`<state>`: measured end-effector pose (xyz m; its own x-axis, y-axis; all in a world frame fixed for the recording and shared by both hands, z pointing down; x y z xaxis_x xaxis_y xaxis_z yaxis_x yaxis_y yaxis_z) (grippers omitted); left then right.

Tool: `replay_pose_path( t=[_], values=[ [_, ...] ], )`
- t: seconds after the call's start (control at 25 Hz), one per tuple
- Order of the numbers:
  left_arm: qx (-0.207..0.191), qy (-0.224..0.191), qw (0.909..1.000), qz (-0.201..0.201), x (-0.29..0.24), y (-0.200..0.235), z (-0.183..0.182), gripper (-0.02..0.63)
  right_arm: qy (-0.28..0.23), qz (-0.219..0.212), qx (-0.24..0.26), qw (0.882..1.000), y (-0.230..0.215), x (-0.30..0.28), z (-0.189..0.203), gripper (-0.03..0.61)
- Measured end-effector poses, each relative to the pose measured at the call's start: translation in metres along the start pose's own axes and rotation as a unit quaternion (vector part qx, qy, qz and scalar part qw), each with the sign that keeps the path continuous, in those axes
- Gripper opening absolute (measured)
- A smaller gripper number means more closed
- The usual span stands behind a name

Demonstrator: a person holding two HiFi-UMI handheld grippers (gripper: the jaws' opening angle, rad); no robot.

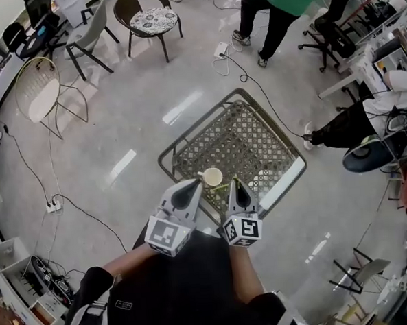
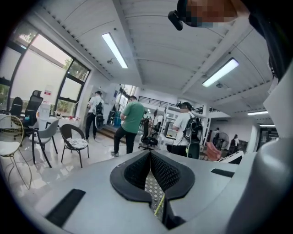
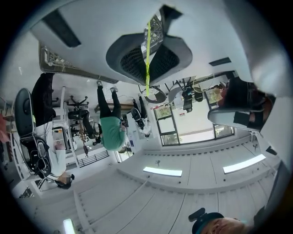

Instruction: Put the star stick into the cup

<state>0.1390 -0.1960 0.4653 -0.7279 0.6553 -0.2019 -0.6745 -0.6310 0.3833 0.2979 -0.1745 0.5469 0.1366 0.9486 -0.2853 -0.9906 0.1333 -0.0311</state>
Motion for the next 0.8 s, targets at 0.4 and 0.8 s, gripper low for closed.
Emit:
replay_pose_path(
  t=[0.4, 0.8],
  values=[
    [0.010, 0.024, 0.9997, -0.004, -0.036, 0.033, -0.007, 0.017, 0.064, 0.014, 0.014, 0.998, -0.021, -0.065, 0.038, 0.021],
    [0.026, 0.022, 0.9994, -0.010, -0.053, 0.047, -0.010, 0.017, 0.131, 0.006, 0.024, 0.991, -0.022, -0.099, 0.089, 0.021]
  ],
)
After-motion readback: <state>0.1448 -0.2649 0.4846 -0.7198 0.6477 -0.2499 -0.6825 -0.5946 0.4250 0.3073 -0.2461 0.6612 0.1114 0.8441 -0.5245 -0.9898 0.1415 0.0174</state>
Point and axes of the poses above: the fingertips, and each gripper's own axes: x backward along the fingers, y to its left, z out of its underside, the point moved 5 cm from there along x, backward along the fingers, and after that the axes turned 11 degrees about x, right-handed, at the moved point
